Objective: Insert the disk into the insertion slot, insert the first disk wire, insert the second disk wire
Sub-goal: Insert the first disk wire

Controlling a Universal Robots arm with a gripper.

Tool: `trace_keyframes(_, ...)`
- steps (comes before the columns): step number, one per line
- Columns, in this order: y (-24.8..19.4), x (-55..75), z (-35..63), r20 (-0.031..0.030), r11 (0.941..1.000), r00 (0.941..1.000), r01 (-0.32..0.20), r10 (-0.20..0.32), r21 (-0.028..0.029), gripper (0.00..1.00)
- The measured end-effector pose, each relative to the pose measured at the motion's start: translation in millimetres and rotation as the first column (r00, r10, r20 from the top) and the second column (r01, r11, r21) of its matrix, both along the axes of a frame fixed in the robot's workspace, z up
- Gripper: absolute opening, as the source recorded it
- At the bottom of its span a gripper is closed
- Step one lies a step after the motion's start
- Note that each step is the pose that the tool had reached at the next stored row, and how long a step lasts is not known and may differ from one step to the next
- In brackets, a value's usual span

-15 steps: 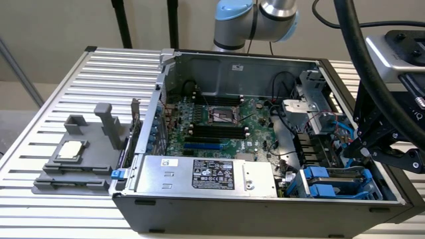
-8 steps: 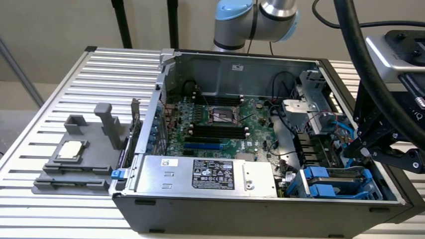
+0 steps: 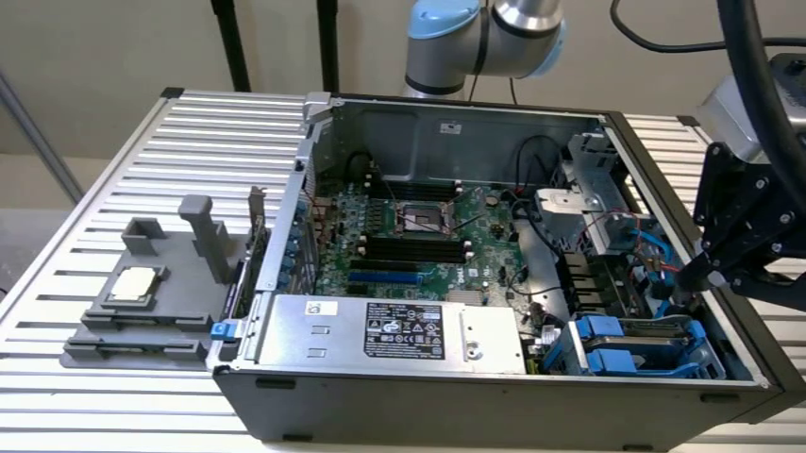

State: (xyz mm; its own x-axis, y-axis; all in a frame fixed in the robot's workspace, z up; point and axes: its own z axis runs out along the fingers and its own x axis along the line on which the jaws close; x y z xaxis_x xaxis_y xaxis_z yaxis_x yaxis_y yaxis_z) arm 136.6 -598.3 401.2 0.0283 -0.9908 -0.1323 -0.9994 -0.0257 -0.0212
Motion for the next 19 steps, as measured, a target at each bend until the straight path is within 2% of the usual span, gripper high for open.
trace_keyframes(4, 8.9, 12.3, -7.2, 0.0000, 1.0000, 1.0000, 0.000, 0.000, 0.0000, 0.13)
trace_keyframes(9, 18.3, 17.4, -16.3, 0.0000, 1.0000, 1.0000, -0.003, 0.003, 0.0001, 0.13)
trace_keyframes(19, 29.5, 18.1, -34.4, 0.0000, 0.9999, 0.9999, -0.010, 0.010, 0.0001, 0.13)
